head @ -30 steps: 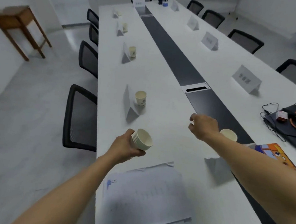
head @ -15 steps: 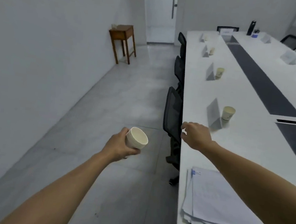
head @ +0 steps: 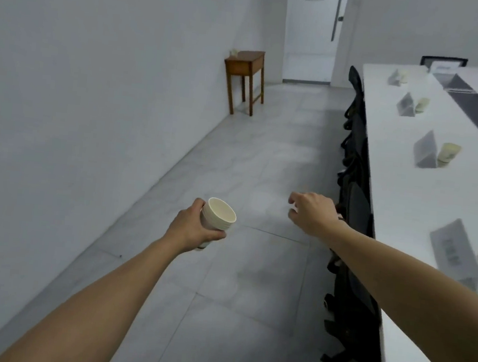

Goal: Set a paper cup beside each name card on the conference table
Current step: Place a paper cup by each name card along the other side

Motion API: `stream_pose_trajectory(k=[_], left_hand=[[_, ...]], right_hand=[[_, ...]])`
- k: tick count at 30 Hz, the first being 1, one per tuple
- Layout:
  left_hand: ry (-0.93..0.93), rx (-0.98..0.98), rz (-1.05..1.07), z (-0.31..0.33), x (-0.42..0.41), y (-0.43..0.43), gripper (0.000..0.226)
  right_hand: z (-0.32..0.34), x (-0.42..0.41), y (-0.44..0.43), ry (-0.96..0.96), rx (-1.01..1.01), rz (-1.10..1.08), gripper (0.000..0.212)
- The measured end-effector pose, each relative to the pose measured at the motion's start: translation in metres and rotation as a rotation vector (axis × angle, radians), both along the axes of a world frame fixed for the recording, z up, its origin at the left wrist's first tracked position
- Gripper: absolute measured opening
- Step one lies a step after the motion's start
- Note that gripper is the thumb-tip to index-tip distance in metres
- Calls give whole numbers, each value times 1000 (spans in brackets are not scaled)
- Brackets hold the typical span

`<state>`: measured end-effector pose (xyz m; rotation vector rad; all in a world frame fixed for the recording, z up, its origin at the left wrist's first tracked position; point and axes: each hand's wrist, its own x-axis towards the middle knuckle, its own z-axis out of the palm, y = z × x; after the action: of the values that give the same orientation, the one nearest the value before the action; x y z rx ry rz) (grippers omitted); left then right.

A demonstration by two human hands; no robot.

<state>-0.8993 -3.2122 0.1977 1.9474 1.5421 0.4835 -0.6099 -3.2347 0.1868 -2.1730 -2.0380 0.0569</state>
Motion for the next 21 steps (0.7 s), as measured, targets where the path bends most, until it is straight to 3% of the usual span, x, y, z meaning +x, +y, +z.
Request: stream_pose_trajectory(k=[13, 21], left_hand=[[-27, 20, -37, 6, 50, 317, 66], [-30, 37, -169, 8, 110, 555, 66]], right_hand=[[19, 48, 317, -76, 28, -14, 31], [16, 104, 515, -74, 8, -171, 34]])
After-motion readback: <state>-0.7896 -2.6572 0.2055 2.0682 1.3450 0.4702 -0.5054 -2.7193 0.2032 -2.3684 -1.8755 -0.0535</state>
